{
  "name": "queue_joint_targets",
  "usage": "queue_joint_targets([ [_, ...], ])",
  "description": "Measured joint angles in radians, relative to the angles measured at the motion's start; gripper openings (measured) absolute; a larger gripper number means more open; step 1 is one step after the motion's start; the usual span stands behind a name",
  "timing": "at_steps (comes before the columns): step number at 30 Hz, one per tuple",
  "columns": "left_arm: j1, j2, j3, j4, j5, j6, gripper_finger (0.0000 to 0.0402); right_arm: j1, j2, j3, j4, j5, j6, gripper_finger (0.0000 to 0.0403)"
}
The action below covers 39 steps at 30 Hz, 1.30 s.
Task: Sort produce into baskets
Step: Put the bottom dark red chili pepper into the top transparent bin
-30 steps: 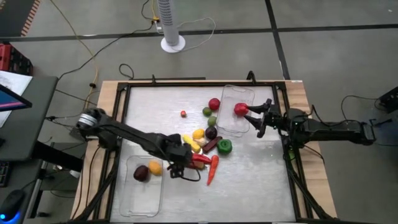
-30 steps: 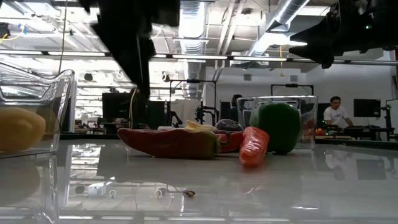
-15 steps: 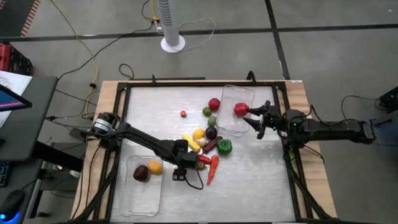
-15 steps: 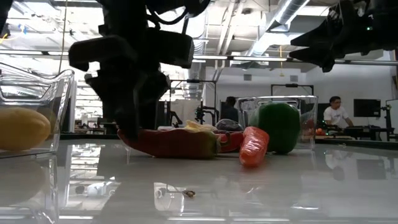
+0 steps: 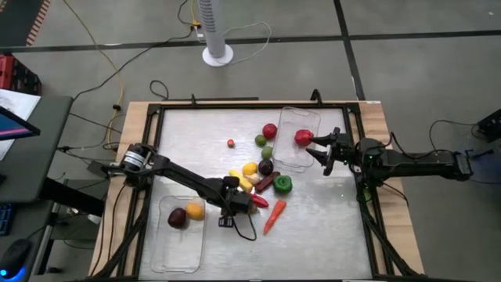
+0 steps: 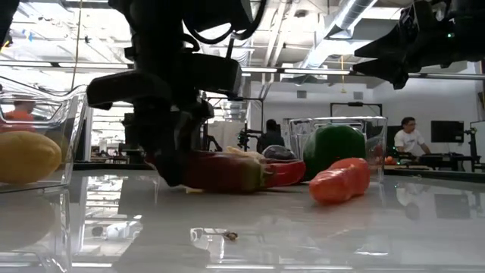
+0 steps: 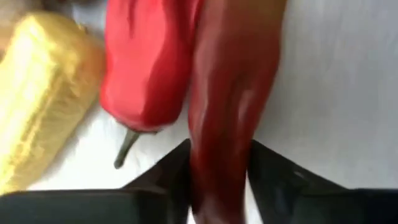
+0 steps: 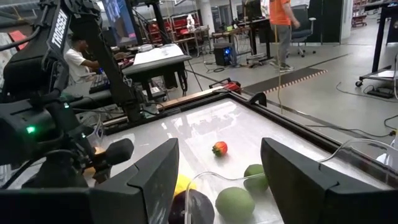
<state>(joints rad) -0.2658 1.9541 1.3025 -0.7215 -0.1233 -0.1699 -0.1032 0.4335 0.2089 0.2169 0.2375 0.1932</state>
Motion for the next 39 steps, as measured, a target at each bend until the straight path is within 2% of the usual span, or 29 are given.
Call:
queue_joint_targets([
  [5,0.015,-0.04,0.0,-0.004,-0.017,-0.026,0.0065,0.0,0.0,0.0,0.0,0.0,0.002,0.0256],
  [9,0.043,-0.11,0.0,-0.006,-0.028,-0.033,0.007,0.0,0.0,0.0,0.0,0.0,0.008,0.0256],
  [13,0.088,-0.173,0.001,0.0,-0.111,-0.014,0.0099,0.0,0.0,0.0,0.001,0.0,0.009,0.0256],
  [17,0.148,-0.185,0.001,0.08,-0.145,0.04,0.0101,0.0,0.0,0.0,0.002,0.0,0.015,0.0256],
  [23,0.265,-0.185,0.001,0.268,-0.109,0.114,0.0087,0.0,-0.001,-0.001,0.01,0.007,0.014,0.0256],
  [31,0.396,-0.166,0.091,0.312,0.011,0.158,0.0091,-0.005,-0.037,-0.001,0.013,0.026,-0.011,0.0256],
  [39,0.449,-0.052,0.244,0.362,0.018,0.202,0.0092,-0.003,-0.015,-0.002,0.021,0.026,-0.002,0.0256],
])
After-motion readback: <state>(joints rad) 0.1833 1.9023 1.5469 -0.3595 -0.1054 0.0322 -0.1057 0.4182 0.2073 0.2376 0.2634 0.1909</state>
